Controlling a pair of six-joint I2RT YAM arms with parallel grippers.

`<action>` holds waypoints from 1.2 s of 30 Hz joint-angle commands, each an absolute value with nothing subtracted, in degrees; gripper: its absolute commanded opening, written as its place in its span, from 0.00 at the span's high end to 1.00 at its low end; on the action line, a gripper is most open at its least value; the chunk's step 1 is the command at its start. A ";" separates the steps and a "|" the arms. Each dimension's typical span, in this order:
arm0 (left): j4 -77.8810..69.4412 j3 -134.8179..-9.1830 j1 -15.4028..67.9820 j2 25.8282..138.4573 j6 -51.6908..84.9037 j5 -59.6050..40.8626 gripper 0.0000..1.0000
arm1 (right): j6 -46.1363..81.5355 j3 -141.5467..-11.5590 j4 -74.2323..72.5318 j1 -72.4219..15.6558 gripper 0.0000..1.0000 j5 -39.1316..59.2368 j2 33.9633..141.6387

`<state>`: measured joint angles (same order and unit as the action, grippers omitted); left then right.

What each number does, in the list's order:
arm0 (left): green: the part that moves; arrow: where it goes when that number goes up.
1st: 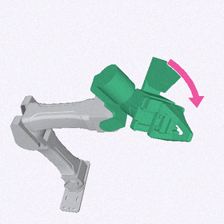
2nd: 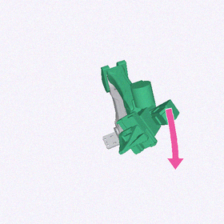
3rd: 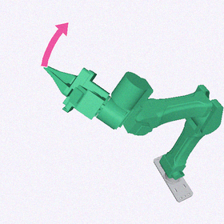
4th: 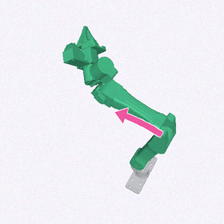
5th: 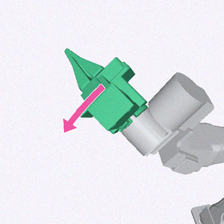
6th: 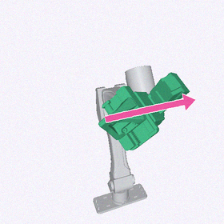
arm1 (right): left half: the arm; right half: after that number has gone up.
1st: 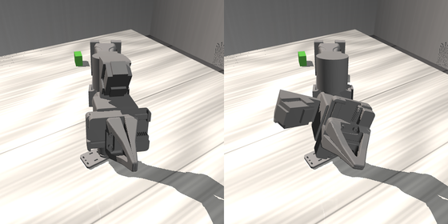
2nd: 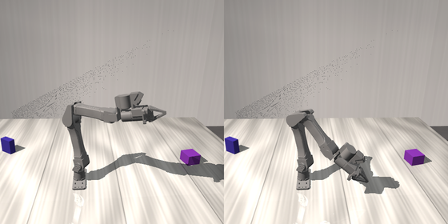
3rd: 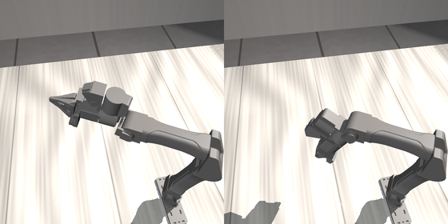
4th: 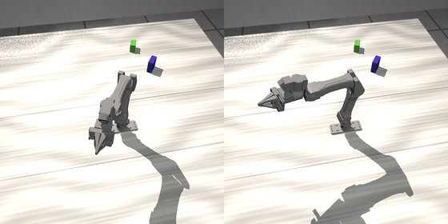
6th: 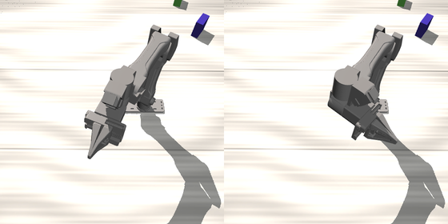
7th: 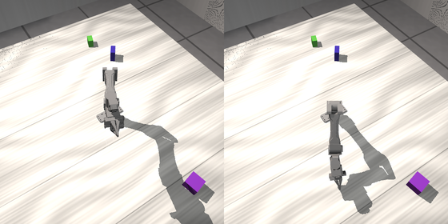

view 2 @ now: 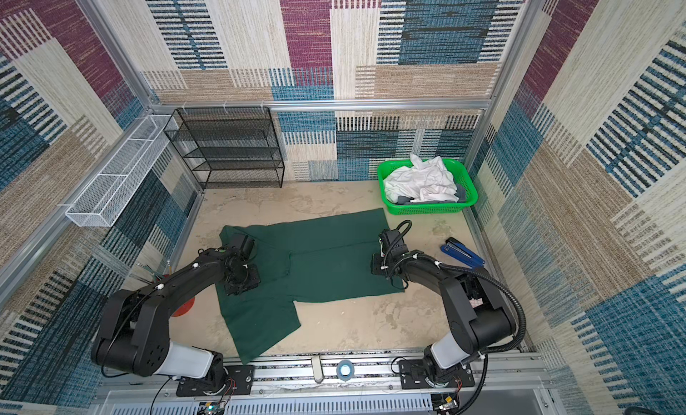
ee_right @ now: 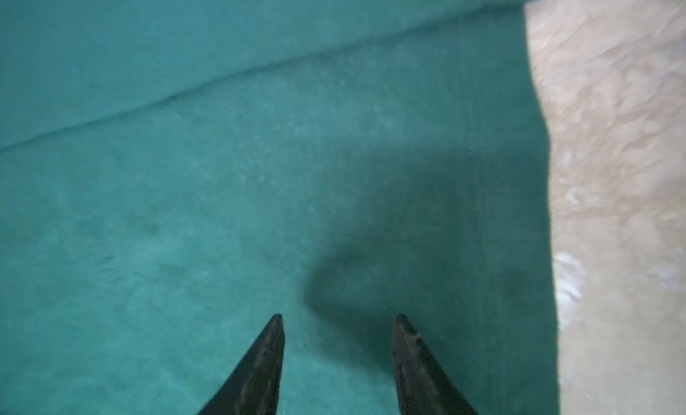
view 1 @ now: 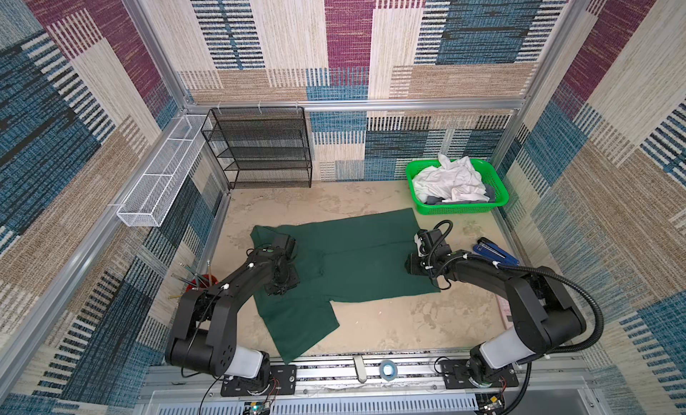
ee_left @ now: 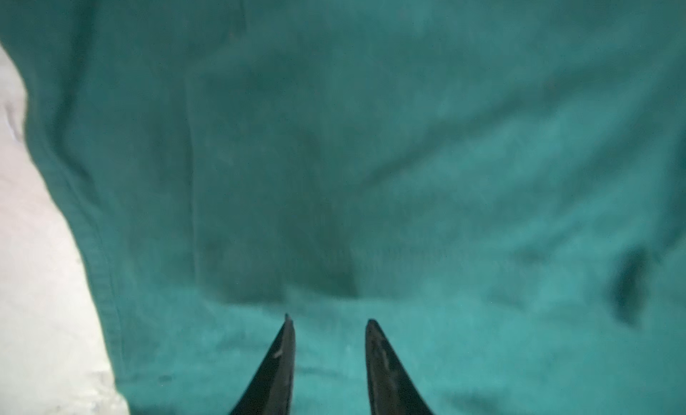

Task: Fold and stack the t-shirts

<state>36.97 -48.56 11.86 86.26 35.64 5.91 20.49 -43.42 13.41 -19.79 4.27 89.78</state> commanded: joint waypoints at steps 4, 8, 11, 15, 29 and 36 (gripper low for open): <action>33.51 -51.97 10.06 92.46 34.42 6.30 0.66 | 20.74 -44.41 11.73 -18.27 0.51 2.55 93.38; 32.55 -54.50 9.67 96.39 33.78 5.18 0.66 | 20.00 -45.72 10.89 -16.56 0.51 2.56 96.04; 32.23 -57.38 9.49 99.53 33.62 4.44 0.66 | 18.98 -48.55 10.92 -15.69 0.52 2.30 98.11; 33.81 -62.15 9.21 102.74 33.35 3.55 0.67 | 17.13 -53.93 12.33 -15.47 0.52 2.02 99.97; 42.48 -41.05 16.20 74.98 40.83 2.76 0.64 | 23.03 -39.45 18.04 -15.47 0.50 2.50 81.33; 49.44 -31.80 26.25 62.58 52.73 5.01 0.61 | 24.43 -35.79 20.35 -15.47 0.49 4.97 74.35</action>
<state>44.84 -34.15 24.08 65.36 45.47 3.07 23.07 -36.14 19.64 -15.42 3.73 75.92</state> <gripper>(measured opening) 0.385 0.512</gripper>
